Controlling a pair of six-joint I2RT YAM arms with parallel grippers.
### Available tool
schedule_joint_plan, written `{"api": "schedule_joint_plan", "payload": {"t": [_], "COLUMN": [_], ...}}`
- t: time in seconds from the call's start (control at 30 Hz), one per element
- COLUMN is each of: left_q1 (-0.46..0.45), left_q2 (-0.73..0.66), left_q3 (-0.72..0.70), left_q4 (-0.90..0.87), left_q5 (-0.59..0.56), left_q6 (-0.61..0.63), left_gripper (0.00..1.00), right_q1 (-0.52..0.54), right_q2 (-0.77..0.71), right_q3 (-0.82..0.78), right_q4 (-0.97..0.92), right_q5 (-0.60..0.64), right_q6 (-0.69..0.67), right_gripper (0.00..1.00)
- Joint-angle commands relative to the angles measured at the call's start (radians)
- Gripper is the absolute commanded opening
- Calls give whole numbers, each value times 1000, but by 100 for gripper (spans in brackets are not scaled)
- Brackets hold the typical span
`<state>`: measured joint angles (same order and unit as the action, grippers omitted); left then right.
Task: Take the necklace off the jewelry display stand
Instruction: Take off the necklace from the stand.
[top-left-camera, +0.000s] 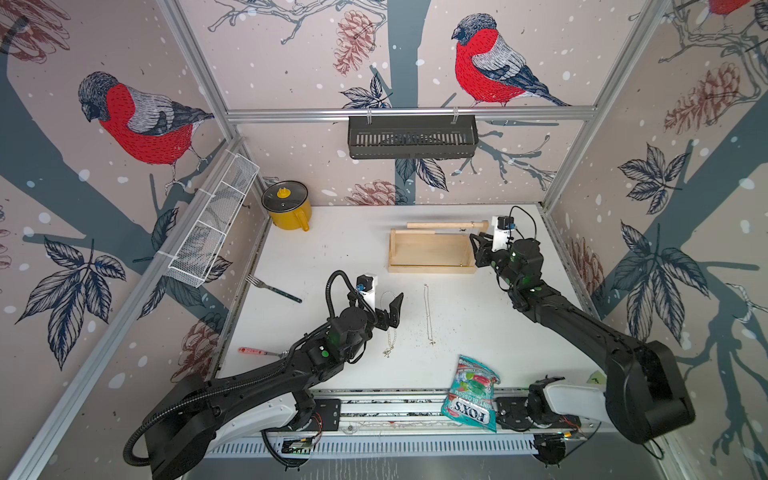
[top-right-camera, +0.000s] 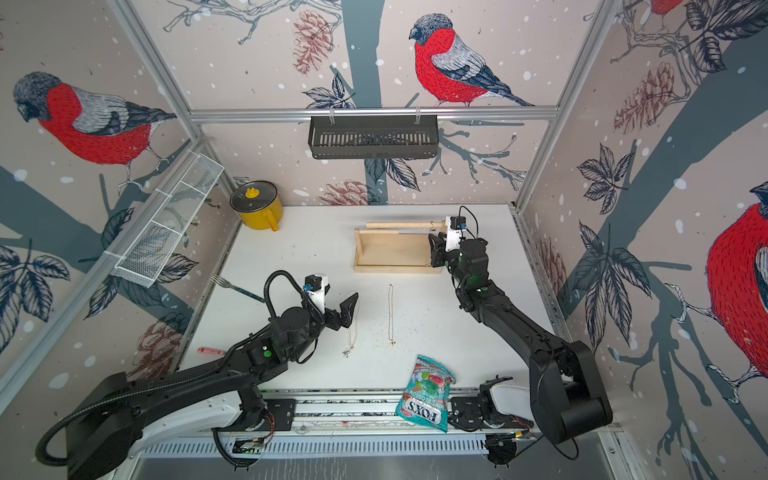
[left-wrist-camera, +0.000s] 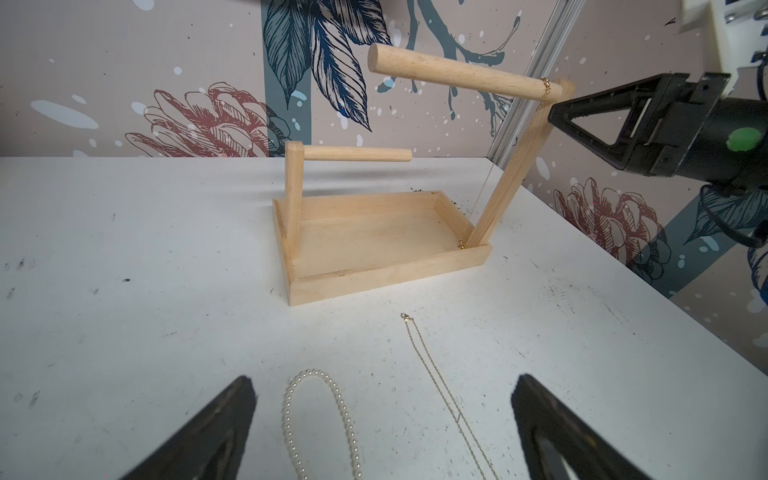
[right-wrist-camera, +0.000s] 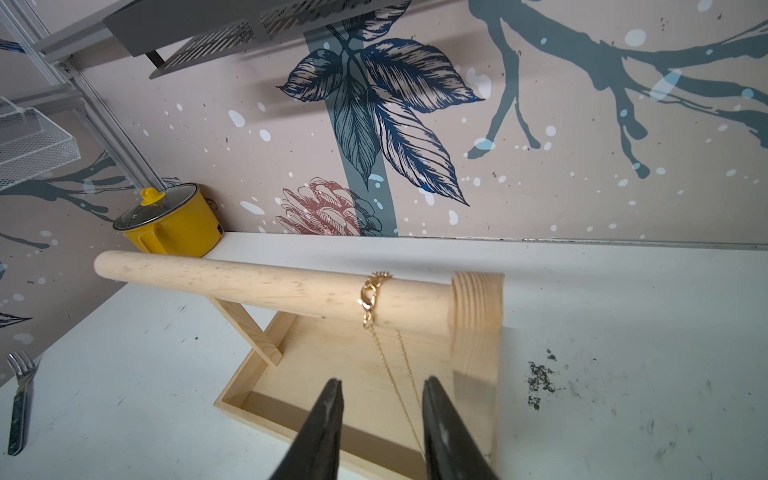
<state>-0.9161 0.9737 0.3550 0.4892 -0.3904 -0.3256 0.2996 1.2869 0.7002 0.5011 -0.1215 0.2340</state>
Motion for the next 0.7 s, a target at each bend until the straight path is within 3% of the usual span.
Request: {"api": "schedule_joint_plan", "payload": {"t": [0.0, 0.67], "left_q1": [1, 1], "left_q2": [0, 36], "left_q3": [2, 9], "left_q4": [56, 71], "left_q5": [0, 36], "left_q6": [-3, 13], "left_gripper": [97, 97], "right_q1": [-2, -2], "right_q2": [10, 73], "right_q3": [15, 47], "right_q4": [34, 57], "right_q5": [13, 20], "right_q6": [-3, 0], "right_gripper": [33, 32]}}
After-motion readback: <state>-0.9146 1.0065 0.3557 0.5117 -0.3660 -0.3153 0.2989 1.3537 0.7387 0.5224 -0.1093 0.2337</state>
